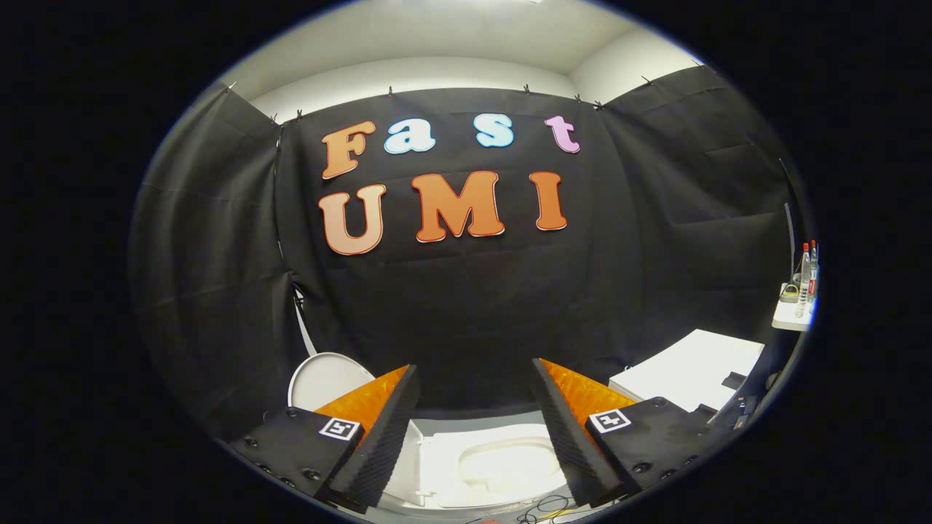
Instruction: Open the toilet lid.
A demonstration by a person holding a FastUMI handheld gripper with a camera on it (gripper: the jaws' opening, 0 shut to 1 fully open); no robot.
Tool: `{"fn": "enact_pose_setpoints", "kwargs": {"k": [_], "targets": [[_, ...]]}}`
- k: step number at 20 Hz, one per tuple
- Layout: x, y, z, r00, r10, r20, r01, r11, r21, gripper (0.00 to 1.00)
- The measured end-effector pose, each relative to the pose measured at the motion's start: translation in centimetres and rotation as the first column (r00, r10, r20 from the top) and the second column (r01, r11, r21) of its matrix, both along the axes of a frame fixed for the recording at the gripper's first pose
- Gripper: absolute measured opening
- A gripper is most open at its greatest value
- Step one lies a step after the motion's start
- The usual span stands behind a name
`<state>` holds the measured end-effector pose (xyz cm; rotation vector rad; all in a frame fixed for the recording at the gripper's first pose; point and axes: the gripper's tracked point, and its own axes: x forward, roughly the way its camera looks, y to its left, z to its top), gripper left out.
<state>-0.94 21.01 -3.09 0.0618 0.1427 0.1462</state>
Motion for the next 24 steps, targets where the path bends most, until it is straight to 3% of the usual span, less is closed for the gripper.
{"fn": "enact_pose_setpoints", "kwargs": {"k": [24], "targets": [[-0.22,-0.41,-0.68,1.0,-0.011,-0.016,0.011,1.0,0.023,0.98]]}}
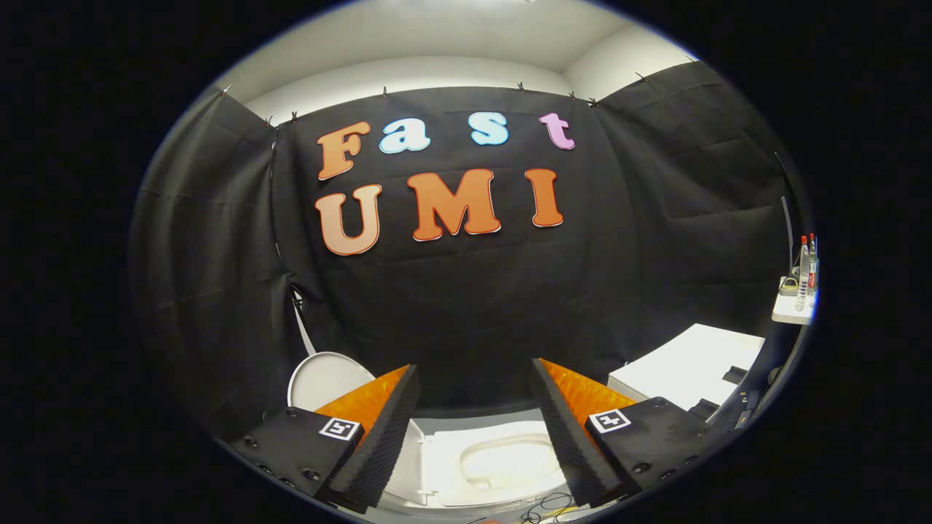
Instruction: Open the toilet lid.
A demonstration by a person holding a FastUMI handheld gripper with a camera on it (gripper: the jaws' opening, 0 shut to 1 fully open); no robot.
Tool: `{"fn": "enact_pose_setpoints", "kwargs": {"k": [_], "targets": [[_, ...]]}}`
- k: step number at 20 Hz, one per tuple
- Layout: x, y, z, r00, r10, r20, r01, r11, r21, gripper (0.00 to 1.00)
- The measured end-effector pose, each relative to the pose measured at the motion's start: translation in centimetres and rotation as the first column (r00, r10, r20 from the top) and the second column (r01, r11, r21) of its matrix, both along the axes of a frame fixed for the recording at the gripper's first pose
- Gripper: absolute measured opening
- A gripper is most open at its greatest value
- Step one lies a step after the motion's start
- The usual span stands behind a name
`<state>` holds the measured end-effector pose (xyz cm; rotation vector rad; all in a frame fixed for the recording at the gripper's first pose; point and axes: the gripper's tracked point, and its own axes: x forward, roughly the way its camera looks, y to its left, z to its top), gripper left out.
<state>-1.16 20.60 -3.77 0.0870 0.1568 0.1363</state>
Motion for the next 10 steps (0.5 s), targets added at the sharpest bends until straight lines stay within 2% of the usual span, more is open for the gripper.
{"fn": "enact_pose_setpoints", "kwargs": {"k": [10], "targets": [[0.08,-0.56,-0.26,1.0,-0.012,-0.002,0.012,1.0,0.0,0.98]]}}
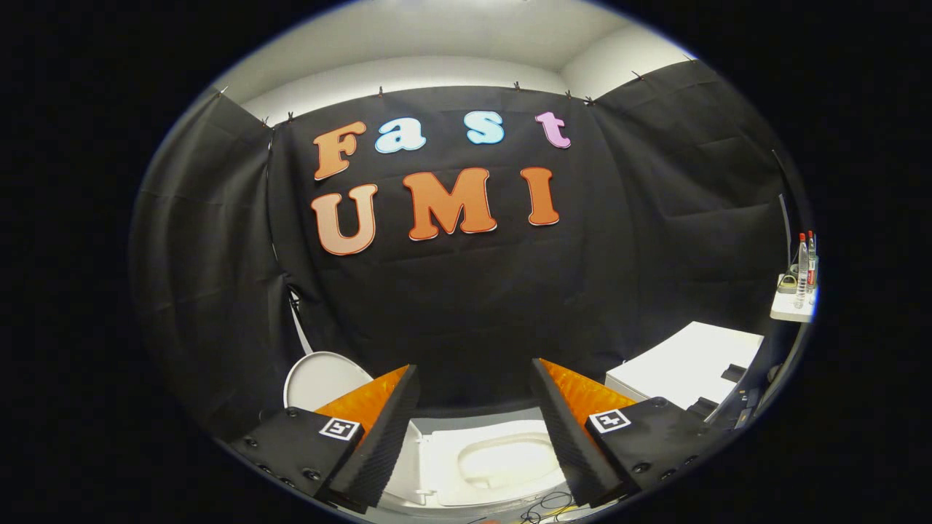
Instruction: Open the toilet lid.
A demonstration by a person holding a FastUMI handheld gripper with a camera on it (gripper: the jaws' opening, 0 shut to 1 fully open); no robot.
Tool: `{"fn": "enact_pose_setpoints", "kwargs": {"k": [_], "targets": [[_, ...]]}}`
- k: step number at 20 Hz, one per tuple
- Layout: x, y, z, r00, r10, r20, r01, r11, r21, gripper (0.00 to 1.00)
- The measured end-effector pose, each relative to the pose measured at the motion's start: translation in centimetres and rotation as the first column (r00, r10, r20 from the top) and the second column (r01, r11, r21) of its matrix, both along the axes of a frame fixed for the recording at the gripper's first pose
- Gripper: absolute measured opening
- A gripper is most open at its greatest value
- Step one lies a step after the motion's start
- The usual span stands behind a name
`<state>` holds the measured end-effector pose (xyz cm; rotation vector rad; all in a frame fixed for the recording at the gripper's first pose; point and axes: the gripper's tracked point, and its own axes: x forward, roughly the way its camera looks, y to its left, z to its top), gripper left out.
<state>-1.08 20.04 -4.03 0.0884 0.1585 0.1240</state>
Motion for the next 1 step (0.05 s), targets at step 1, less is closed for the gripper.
{"fn": "enact_pose_setpoints", "kwargs": {"k": [1], "targets": [[0.06,0.02,0.0,1.0,0.0,-0.001,0.0,1.0,0.0,0.98]]}}
